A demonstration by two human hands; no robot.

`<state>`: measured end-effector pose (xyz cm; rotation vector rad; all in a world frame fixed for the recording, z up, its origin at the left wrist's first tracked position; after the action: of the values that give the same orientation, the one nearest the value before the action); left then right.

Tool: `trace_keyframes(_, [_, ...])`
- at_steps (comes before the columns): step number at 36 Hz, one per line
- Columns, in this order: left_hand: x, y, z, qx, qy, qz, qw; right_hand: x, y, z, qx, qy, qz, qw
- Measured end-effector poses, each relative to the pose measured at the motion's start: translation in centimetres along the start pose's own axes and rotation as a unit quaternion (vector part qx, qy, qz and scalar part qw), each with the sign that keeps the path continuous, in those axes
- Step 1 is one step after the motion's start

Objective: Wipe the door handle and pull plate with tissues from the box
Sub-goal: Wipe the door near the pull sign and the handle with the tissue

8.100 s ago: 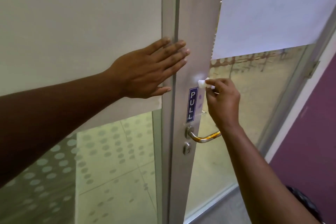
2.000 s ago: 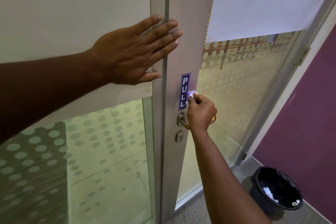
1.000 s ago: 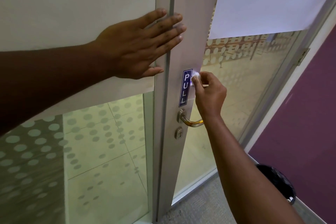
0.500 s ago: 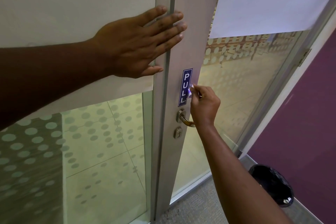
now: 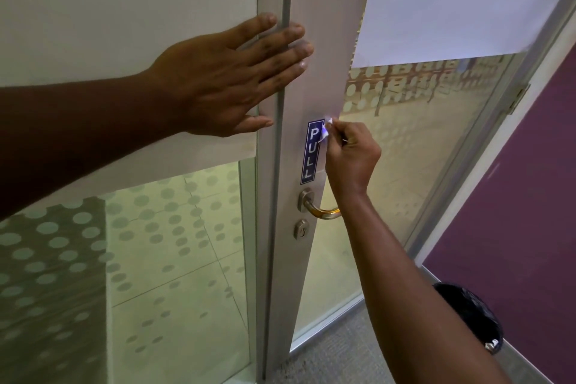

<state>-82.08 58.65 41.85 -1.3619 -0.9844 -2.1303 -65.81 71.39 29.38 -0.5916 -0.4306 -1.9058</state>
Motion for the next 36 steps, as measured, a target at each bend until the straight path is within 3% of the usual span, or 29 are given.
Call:
trace_keyframes(9, [0.0,0.4,0.1,0.001,0.004,-0.001,1.000,-1.8,0.1,-3.7,0.035,-0.042,-0.038,0.998])
trace_keyframes(14, [0.0,0.4,-0.1,0.015,0.005,0.013,1.000,-4.0,0.7,-4.3,0.108,-0.155,-0.063,0.980])
trace_keyframes(17, [-0.1,0.4,-0.1,0.019,0.001,0.020,1.000,-3.6,1.2,-2.4,0.093,-0.195,-0.022,0.976])
trace_keyframes(21, [0.0,0.5,-0.1,0.022,0.000,0.020,1.000,-0.9,1.1,1.2,0.064,-0.147,0.026,0.987])
trace_keyframes(27, [0.1,0.3,-0.1,0.019,0.001,0.019,1.000,0.8,0.1,1.6,0.047,-0.011,-0.026,0.998])
trace_keyframes(36, [0.1,0.2,0.0,0.001,0.004,-0.009,1.000,-1.0,-0.2,-2.9,0.034,-0.021,-0.053,0.998])
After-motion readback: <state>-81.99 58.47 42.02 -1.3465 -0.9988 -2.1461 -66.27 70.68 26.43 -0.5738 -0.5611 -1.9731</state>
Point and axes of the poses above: each hand's wrist, its own z-axis towards the middle knuckle, its own y-axis out of the back of the hand, x = y × z, the point moved 5 cm from there along z, towards the middle knuckle, and after that the axes turned 6 degrees about -x, right-handed, at the moved point
